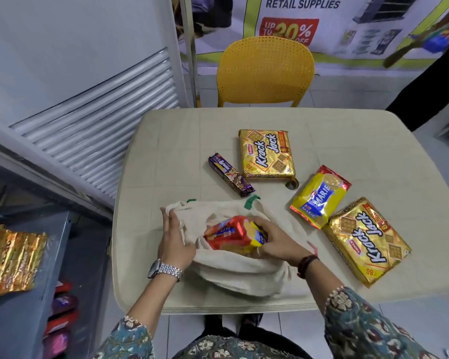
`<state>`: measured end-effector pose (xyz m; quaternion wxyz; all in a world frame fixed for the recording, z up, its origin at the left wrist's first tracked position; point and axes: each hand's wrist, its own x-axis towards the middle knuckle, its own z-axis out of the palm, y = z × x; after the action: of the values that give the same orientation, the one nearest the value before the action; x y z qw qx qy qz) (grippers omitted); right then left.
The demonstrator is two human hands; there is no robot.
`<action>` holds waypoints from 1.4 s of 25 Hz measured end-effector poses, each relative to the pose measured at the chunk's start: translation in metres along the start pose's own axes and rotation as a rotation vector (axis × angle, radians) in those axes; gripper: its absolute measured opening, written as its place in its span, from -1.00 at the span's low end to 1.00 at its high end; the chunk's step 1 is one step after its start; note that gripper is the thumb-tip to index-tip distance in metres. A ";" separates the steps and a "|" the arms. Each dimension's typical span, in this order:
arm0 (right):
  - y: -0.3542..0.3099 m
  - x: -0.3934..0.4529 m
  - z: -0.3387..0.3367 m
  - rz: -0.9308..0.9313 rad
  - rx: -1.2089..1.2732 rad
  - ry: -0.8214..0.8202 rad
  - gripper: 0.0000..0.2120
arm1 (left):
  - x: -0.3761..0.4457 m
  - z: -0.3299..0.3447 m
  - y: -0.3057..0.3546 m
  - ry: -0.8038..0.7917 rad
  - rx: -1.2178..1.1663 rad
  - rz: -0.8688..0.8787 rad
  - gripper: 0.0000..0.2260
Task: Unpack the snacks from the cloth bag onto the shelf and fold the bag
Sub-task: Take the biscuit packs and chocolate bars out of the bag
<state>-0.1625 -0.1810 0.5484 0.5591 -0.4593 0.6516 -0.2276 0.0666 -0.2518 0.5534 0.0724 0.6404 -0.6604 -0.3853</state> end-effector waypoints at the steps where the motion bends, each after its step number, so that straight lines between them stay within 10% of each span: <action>1: -0.001 -0.003 -0.006 -0.001 0.137 0.038 -0.37 | 0.001 -0.001 0.001 -0.003 -0.005 0.004 -0.21; 8: -0.050 0.039 -0.024 -0.041 0.859 0.406 -0.60 | -0.004 0.002 -0.008 -0.077 0.044 -0.013 -0.21; 13: -0.079 0.133 -0.007 0.222 1.027 0.362 -0.69 | -0.012 0.000 -0.022 -0.095 0.006 -0.068 -0.19; 23: -0.072 0.232 0.049 0.306 0.918 0.303 -0.51 | -0.021 0.012 -0.036 -0.124 -0.083 -0.075 -0.18; 28: -0.051 0.217 0.036 0.296 0.444 0.173 -0.61 | -0.019 0.014 -0.038 -0.072 -0.146 -0.031 -0.19; 35: 0.001 0.088 0.040 0.078 0.131 0.543 -0.76 | -0.012 0.014 -0.018 -0.034 -0.210 0.096 -0.19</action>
<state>-0.1214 -0.2473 0.4913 0.4010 -0.3191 0.7785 -0.3623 0.0745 -0.2330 0.5375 0.1464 0.5901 -0.6475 -0.4595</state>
